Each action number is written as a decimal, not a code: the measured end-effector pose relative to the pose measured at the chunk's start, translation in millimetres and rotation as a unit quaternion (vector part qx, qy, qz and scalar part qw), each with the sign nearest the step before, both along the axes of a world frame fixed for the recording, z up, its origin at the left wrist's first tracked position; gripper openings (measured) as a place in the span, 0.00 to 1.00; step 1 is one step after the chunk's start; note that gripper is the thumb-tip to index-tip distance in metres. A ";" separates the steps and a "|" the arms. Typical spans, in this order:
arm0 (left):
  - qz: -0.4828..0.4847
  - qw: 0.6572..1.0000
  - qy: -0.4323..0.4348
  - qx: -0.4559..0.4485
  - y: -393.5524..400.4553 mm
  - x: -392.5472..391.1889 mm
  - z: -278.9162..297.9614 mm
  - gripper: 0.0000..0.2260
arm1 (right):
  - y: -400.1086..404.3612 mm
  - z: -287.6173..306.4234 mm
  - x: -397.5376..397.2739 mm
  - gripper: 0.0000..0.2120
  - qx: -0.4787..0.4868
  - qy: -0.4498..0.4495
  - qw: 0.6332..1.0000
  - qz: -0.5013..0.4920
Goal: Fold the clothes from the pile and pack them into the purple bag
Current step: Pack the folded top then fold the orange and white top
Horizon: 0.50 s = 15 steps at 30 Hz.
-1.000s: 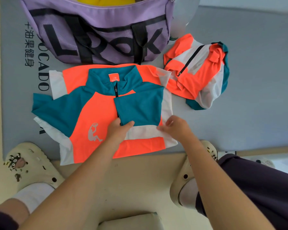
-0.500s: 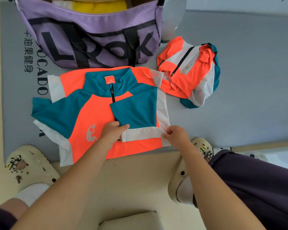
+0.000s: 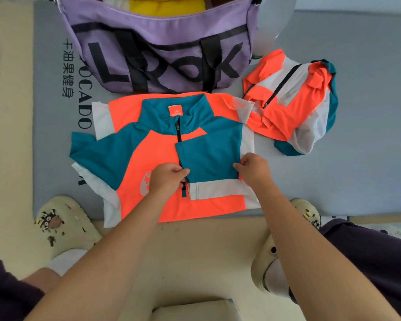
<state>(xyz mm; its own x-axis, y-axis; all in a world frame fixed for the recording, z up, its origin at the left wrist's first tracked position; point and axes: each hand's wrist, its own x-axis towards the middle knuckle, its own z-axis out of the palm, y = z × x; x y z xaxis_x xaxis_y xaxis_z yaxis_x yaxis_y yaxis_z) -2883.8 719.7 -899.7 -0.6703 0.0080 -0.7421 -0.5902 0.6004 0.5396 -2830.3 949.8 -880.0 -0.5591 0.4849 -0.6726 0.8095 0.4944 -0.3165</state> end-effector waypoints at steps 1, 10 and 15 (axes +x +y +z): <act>-0.006 1.000 0.014 -0.001 -1.4 -0.4 -0.1 0.05 | -4.3 2.8 0.7 0.10 0.030 0.011 0.999 0.001; 0.103 0.972 0.195 -0.083 -43.2 -32.0 19.2 0.06 | -91.2 9.5 -27.7 0.34 0.049 0.099 0.938 0.329; 0.141 0.931 0.266 -0.207 -132.4 -61.3 29.5 0.14 | -113.2 0.0 -49.8 0.35 0.039 0.090 0.966 0.239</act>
